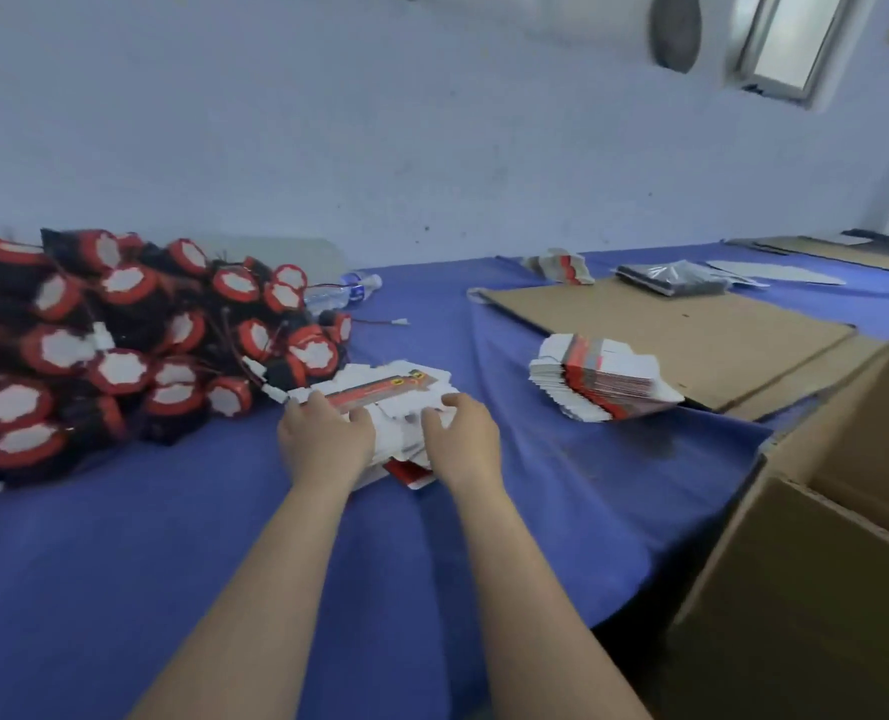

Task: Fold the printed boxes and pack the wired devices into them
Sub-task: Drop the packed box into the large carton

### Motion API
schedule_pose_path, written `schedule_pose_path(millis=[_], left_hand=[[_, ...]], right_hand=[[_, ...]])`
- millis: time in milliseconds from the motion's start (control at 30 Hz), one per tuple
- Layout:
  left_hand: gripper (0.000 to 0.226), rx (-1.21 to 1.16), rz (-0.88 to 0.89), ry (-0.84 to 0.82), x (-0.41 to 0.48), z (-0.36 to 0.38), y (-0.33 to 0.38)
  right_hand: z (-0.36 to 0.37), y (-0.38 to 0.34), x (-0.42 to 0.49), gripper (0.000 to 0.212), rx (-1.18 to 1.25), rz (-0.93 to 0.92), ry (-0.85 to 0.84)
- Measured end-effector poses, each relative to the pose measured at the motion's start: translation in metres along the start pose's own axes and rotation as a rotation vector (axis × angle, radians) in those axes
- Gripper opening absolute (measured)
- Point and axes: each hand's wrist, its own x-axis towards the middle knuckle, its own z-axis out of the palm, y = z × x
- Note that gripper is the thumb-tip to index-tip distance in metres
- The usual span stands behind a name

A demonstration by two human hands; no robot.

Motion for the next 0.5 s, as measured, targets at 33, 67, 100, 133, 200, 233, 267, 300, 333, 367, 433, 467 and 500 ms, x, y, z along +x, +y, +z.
schedule_pose_path(millis=[33, 67, 100, 133, 200, 233, 267, 300, 333, 367, 433, 467, 500], left_hand=[[0.044, -0.009, -0.015, -0.023, 0.005, 0.000, -0.007], [0.042, -0.037, -0.020, -0.049, 0.007, 0.001, -0.012], [0.040, -0.065, -0.022, -0.069, 0.009, 0.003, -0.016], [0.039, -0.089, -0.022, -0.077, 0.010, 0.005, -0.018], [0.036, -0.153, -0.029, -0.049, 0.012, 0.007, -0.020], [0.035, -0.210, -0.046, -0.031, 0.014, 0.006, -0.020], [0.034, -0.276, -0.075, -0.015, 0.016, 0.004, -0.019], [0.034, -0.350, -0.108, -0.001, 0.018, 0.001, -0.019], [0.035, -0.427, -0.146, 0.009, 0.020, -0.002, -0.019], [0.035, -0.507, -0.179, 0.012, 0.022, -0.005, -0.019], [0.029, -0.602, -0.200, -0.018, 0.021, -0.008, -0.018], [0.027, -0.606, -0.194, -0.045, 0.020, -0.009, -0.017], [0.027, -0.603, -0.187, -0.063, 0.020, -0.008, -0.017]], right_hand=[[0.010, -0.002, 0.008, 0.041, -0.066, -0.025, 0.005], [0.017, -0.005, 0.014, 0.041, -0.153, -0.039, -0.005], [0.025, -0.007, 0.019, 0.041, -0.259, -0.049, -0.022], [0.032, -0.009, 0.020, 0.040, -0.367, -0.056, -0.045], [0.044, -0.011, 0.018, 0.040, -0.522, -0.076, -0.071], [0.049, -0.012, 0.015, 0.040, -0.553, -0.085, -0.063], [0.052, -0.012, 0.013, 0.040, -0.558, -0.089, -0.045], [0.054, -0.013, 0.012, 0.039, -0.552, -0.094, -0.026], [0.055, -0.014, 0.010, 0.037, -0.540, -0.098, -0.015], [0.054, -0.016, 0.010, 0.036, -0.514, -0.098, -0.016], [0.053, -0.020, 0.009, 0.036, -0.402, -0.072, -0.022], [0.053, -0.021, 0.009, 0.039, -0.351, -0.052, -0.016], [0.052, -0.022, 0.009, 0.043, -0.332, -0.036, -0.003]])
